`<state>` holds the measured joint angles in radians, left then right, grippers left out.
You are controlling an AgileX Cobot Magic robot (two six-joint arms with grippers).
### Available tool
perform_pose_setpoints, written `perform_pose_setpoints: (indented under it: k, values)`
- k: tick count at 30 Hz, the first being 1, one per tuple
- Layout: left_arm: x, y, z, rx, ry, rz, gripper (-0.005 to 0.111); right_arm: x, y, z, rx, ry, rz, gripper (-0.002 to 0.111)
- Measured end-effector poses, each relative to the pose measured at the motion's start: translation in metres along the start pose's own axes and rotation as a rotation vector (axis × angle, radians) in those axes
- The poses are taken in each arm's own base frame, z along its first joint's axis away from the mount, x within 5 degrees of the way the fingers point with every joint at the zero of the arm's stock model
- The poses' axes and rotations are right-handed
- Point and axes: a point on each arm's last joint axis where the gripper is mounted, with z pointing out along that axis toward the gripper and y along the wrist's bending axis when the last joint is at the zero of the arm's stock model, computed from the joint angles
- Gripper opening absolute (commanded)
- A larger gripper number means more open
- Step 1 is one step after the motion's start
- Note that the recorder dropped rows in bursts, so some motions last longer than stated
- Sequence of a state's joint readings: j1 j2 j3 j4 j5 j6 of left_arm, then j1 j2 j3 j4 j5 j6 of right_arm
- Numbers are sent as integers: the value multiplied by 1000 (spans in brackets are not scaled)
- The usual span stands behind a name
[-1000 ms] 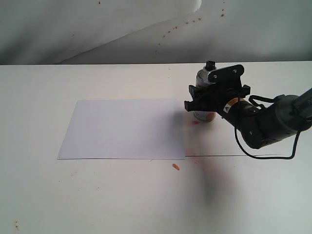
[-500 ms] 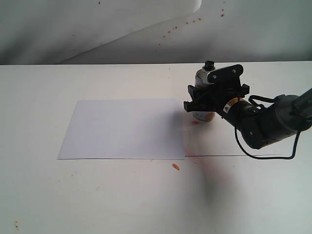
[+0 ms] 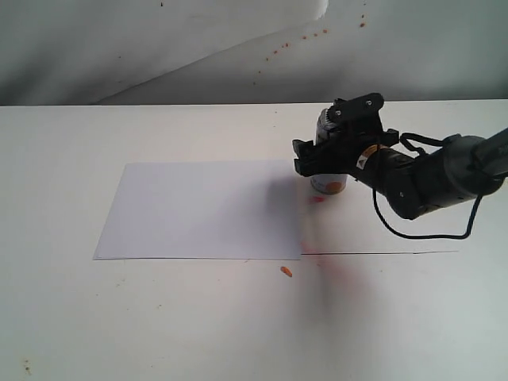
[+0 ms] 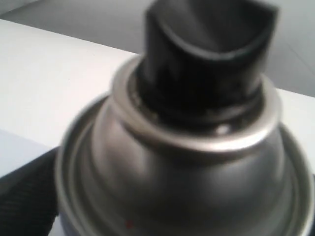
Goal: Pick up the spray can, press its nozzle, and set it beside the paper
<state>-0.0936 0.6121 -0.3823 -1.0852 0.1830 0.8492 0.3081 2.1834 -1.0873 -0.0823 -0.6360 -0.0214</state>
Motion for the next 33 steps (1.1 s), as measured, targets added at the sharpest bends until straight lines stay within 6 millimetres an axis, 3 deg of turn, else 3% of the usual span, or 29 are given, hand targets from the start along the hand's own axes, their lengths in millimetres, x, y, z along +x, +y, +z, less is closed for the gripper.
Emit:
perform_pose_setpoints:
  k: [5, 10, 16, 18, 23, 24, 27, 33]
  values:
    - [0, 0, 0, 0, 0, 0, 0, -19, -1, -7, 0, -37, -10, 89]
    - [0, 0, 0, 0, 0, 0, 0, -54, -4, -25, 8, -54, -17, 89]
    - [0, 0, 0, 0, 0, 0, 0, -123, -9, -79, 29, -82, -25, 88]
    - [0, 0, 0, 0, 0, 0, 0, -145, -10, -103, 36, -102, -4, 75]
    - [0, 0, 0, 0, 0, 0, 0, -179, -12, -157, 50, -79, 83, 17]
    - [0, 0, 0, 0, 0, 0, 0, -185, -13, -172, 54, -62, 104, 12]
    - [0, 0, 0, 0, 0, 0, 0, -192, -13, -190, 59, -50, 115, 0]
    - [0, 0, 0, 0, 0, 0, 0, -204, -13, -215, 60, -95, 127, 0]
